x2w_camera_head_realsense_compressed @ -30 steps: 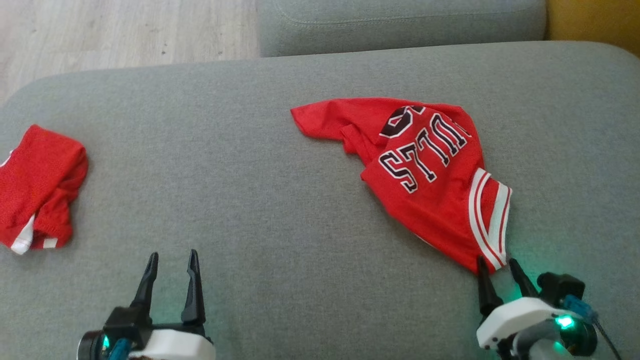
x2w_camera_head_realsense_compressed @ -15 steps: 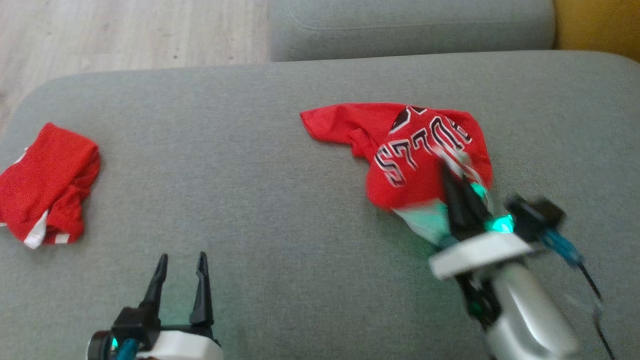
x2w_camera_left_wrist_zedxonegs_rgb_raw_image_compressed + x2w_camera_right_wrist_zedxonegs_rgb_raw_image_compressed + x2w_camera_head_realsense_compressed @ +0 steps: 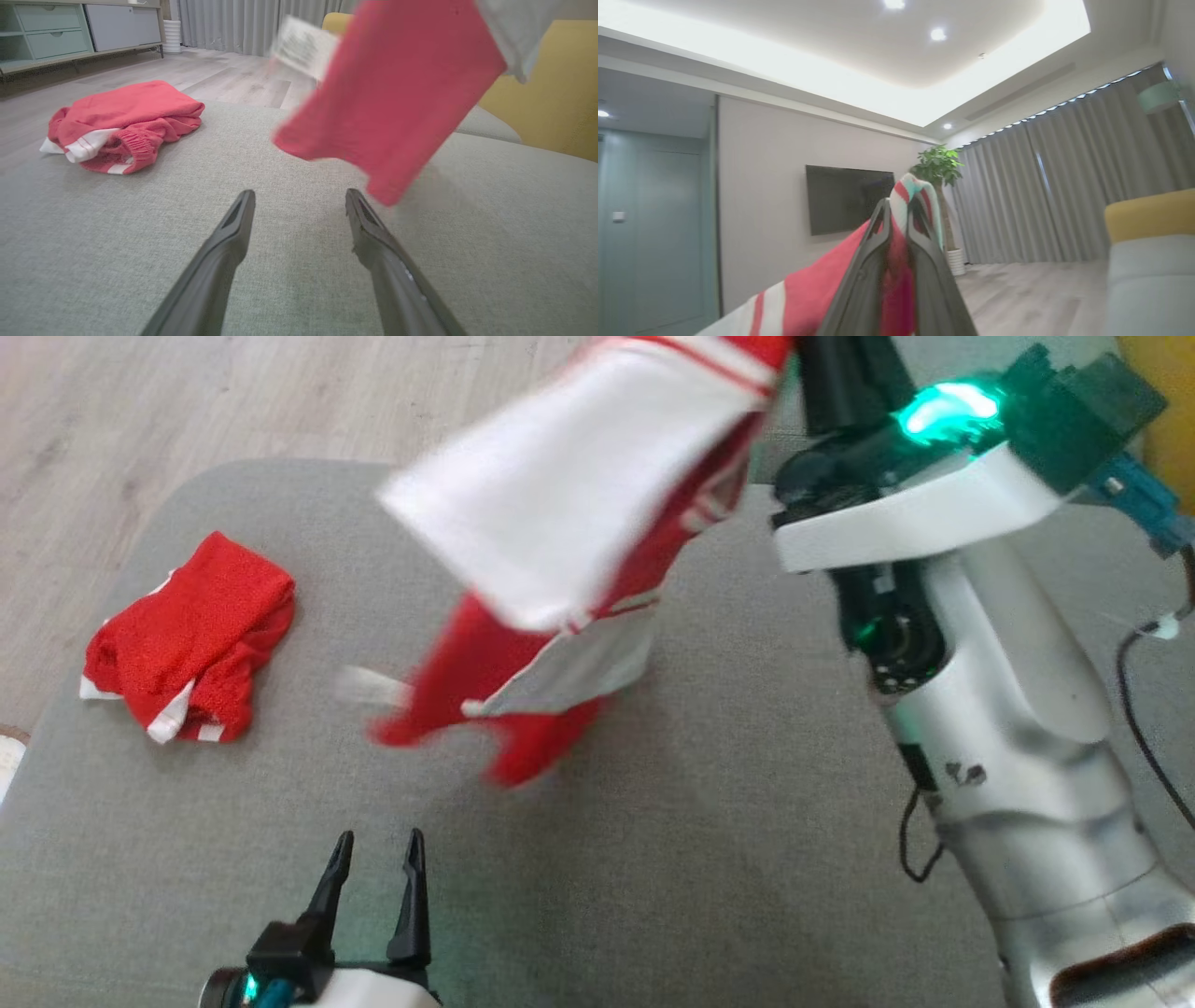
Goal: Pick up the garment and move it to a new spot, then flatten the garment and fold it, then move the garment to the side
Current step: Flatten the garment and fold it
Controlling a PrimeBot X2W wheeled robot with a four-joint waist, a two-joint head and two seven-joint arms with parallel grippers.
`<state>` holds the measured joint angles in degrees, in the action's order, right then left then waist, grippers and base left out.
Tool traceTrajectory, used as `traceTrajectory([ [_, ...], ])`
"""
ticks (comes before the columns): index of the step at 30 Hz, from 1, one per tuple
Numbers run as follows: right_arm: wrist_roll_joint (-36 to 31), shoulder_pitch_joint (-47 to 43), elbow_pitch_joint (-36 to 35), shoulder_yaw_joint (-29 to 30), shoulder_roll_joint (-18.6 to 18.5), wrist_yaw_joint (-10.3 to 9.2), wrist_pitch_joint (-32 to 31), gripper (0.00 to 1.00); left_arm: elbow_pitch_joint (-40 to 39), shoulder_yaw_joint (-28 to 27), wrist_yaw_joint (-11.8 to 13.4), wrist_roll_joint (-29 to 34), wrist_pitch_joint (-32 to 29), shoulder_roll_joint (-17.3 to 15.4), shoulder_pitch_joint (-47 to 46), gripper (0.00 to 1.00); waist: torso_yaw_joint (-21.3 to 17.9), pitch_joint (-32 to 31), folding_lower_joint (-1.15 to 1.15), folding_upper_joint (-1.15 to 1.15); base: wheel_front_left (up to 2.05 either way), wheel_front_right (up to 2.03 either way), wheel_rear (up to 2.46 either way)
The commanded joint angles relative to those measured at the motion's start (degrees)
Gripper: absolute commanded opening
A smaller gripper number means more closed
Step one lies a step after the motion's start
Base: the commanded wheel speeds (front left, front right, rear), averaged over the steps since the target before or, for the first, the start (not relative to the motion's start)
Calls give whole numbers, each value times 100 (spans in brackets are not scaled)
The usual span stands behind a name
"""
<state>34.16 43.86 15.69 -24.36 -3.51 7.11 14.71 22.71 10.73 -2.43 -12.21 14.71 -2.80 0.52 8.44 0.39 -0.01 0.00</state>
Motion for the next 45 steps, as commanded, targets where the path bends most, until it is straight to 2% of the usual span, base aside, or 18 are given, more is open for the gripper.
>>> traceTrajectory([
  [1,-103,21,29,126,63,37,29,0,-174,-185,32,-71,29,-8,-142,100,-20,37,1,0,0,0,0],
  [3,-284,-165,483,475,63,37,29,0,-209,-221,48,-85,29,-8,-140,100,-61,104,1,0,0,0,0],
  [6,-935,-535,1226,1154,50,37,29,0,-241,-245,51,-99,29,-8,-175,100,-129,257,1,0,0,0,0],
  [9,-1598,-918,1855,1686,-222,37,29,0,-257,-225,27,-76,29,-8,-273,100,-176,437,1,0,0,0,0],
  [11,-1933,-1151,2288,1938,-455,37,29,100,-246,-197,9,-54,29,-8,-351,100,-210,534,1,0,0,0,0],
  [14,-2312,-1351,2696,2541,-690,37,29,100,-238,-182,-7,-21,29,-8,-433,100,-272,635,1,0,0,0,0],
  [16,-2510,-1433,2721,2844,-684,37,29,100,-229,-196,-12,-3,29,-8,-464,100,-329,684,1,0,0,0,0],
  [19,-2719,-1548,2583,2967,-548,37,29,100,-220,-234,-21,21,29,-8,-492,100,-418,714,1,0,0,0,0],
  [22,-2816,-1726,2256,2722,-351,37,29,100,-202,-239,-35,31,29,-8,-528,100,-468,718,1,0,0,0,0],
  [26,-2854,-2022,1962,1757,-169,37,29,100,-186,-185,-30,-1,29,-8,-573,100,-482,724,1,0,0,0,0],
  [29,-2860,-2164,1999,1059,-130,37,29,100,-175,-99,-38,-39,29,-8,-599,100,-419,737,1,0,0,0,0],
  [33,-2843,-2182,2274,683,-136,37,29,100,-165,-12,-28,-93,29,-8,-606,100,-306,753,1,0,0,0,0],
  [41,-3086,-1891,3090,644,-136,37,29,100,-131,-21,-23,-77,29,-8,-586,100,18,836,1,0,0,0,0],
  [45,-3235,-1826,3167,759,-111,37,29,100,-143,-50,-29,-76,29,-8,-561,100,68,849,1,0,0,0,0],
])
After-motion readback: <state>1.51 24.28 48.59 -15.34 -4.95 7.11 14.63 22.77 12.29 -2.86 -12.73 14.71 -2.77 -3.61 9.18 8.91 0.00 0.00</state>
